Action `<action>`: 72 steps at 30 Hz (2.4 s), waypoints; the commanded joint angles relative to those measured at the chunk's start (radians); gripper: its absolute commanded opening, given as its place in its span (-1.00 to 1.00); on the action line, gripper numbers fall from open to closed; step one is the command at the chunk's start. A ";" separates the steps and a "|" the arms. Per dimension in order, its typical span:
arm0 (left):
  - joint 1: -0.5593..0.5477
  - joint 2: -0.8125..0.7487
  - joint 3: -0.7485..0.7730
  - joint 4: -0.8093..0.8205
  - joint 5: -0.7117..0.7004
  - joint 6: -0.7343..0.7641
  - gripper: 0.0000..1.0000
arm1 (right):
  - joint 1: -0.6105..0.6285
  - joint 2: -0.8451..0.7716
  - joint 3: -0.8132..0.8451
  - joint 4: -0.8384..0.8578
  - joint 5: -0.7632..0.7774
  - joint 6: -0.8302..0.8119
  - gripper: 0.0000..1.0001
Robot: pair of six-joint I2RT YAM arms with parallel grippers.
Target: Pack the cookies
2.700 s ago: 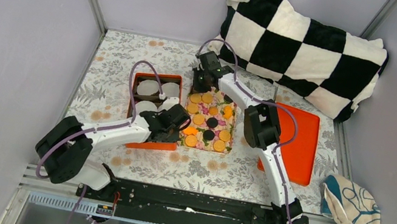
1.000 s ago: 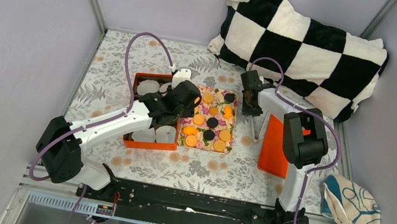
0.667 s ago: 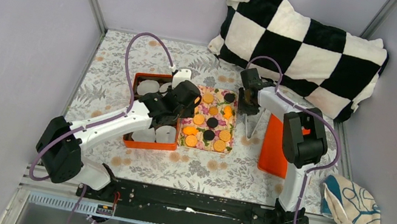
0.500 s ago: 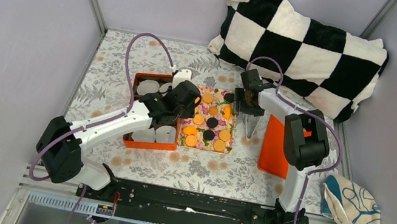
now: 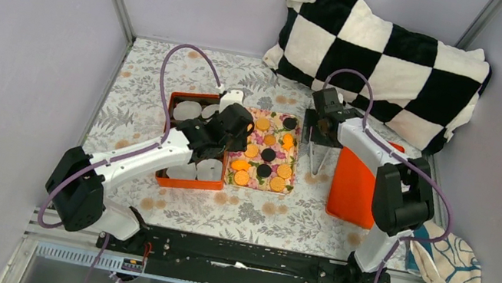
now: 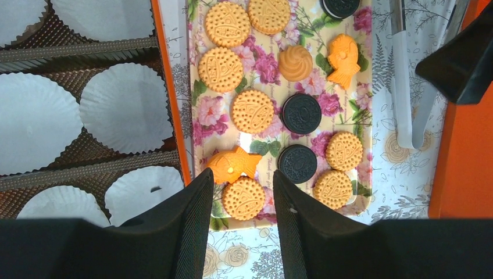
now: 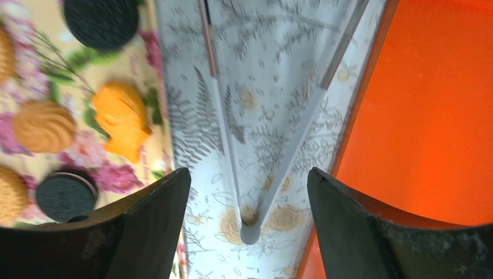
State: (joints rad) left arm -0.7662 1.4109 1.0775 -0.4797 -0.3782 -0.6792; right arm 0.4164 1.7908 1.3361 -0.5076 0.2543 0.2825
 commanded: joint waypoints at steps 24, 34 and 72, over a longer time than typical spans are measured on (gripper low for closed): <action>-0.006 0.013 -0.017 0.044 0.002 0.016 -0.07 | -0.083 0.274 0.023 -0.034 -0.111 0.103 0.64; -0.006 0.034 0.003 0.054 0.020 0.019 -0.08 | -0.081 0.211 0.003 -0.061 -0.099 0.069 -0.41; 0.017 -0.006 0.105 0.050 -0.025 0.082 -0.02 | 0.143 -0.175 0.282 -0.356 -0.055 -0.077 -0.21</action>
State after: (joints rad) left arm -0.7620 1.4464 1.1980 -0.4572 -0.3340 -0.6067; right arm 0.5152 1.6955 1.6230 -0.9115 0.2070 0.2348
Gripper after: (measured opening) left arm 0.482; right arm 0.405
